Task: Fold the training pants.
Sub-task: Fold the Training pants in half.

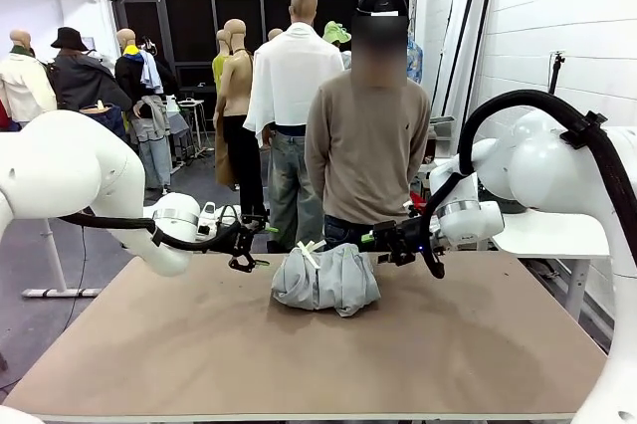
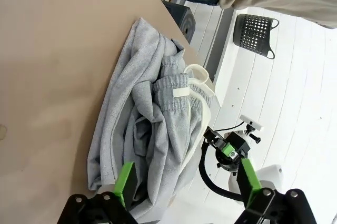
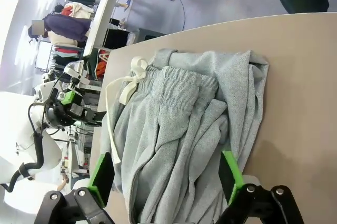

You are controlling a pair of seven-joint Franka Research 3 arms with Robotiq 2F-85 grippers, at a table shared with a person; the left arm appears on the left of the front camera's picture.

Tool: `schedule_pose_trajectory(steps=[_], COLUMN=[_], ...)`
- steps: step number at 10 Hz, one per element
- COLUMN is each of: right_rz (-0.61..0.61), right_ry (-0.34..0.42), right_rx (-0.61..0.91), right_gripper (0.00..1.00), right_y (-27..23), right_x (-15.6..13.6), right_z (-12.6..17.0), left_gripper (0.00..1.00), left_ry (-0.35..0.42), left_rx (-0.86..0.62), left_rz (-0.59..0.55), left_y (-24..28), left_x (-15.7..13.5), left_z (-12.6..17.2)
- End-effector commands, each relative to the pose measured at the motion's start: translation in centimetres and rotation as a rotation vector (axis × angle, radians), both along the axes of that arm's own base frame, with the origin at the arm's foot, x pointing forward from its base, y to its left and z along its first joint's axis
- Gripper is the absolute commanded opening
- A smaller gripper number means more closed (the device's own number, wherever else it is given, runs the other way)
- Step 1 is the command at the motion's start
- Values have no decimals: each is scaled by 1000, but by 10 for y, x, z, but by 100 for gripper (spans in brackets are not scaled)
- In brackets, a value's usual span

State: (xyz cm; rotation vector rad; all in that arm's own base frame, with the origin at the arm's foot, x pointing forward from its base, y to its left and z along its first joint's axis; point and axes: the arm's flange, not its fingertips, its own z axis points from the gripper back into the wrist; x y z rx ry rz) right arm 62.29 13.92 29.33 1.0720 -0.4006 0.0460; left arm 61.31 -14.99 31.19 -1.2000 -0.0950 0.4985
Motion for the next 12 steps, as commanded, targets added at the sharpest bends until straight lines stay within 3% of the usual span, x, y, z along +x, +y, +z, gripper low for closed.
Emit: schedule_pose_trajectory(steps=[1,12], right_rz=[1,1], right_ry=[6,6], right_rx=[5,5], right_gripper=[100,100], right_y=[1,1], right_x=[1,1], right_z=[-5,-5], left_gripper=[100,100], left_ry=[14,14], left_rx=[-6,-6], left_rz=[6,6], left_y=[-1,-1], left_x=[3,3], left_z=[-1,-1])
